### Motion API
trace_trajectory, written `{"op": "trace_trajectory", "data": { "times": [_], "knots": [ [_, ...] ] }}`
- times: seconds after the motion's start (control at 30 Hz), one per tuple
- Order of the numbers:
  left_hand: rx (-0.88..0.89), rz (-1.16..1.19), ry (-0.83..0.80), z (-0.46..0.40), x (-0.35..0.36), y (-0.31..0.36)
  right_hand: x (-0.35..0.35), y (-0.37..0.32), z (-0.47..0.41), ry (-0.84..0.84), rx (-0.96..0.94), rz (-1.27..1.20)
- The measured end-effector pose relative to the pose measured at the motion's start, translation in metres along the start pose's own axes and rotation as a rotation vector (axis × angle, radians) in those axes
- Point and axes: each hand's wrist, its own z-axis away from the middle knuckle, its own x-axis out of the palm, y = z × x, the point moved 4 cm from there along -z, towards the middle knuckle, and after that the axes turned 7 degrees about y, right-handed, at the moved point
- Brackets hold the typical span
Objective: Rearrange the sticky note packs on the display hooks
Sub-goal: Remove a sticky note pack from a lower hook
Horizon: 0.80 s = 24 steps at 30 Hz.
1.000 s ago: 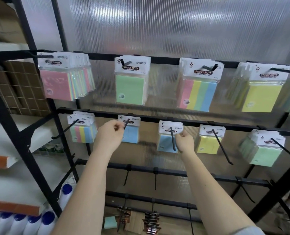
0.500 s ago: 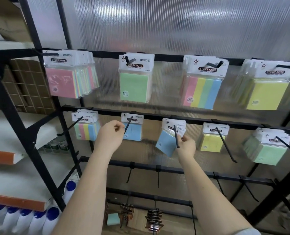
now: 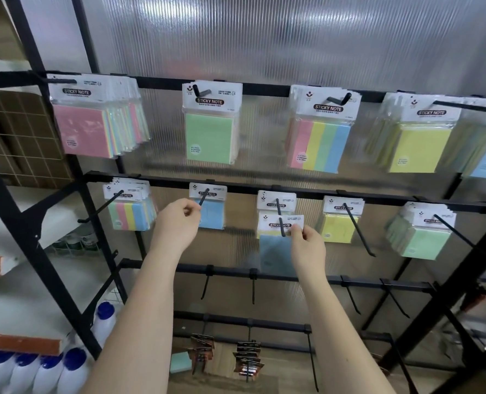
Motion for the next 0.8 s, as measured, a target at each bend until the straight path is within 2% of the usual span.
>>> {"op": "trace_trajectory", "data": {
  "times": [0.23, 0.43, 0.53, 0.63, 0.73, 0.8],
  "knots": [
    [-0.061, 0.097, 0.005, -0.005, 0.002, -0.004, -0.017, -0.019, 0.023, 0.132, -0.035, 0.155],
    [-0.242, 0.27, -0.037, -0.028, 0.009, -0.022, -0.027, -0.036, 0.028, 0.195, -0.092, 0.34],
    [-0.37, 0.327, -0.056, -0.044, 0.022, -0.037, -0.033, -0.048, 0.029, 0.211, -0.109, 0.349],
    [-0.457, 0.22, -0.123, -0.058, 0.035, -0.046, -0.037, -0.061, 0.027, 0.22, -0.114, 0.311],
    [-0.429, 0.072, -0.261, -0.064, 0.044, -0.047, -0.037, -0.071, 0.026, 0.23, -0.13, 0.279],
    [-0.431, 0.094, -0.296, -0.063, 0.048, -0.048, -0.036, -0.073, 0.027, 0.233, -0.14, 0.266]
  ]
}}
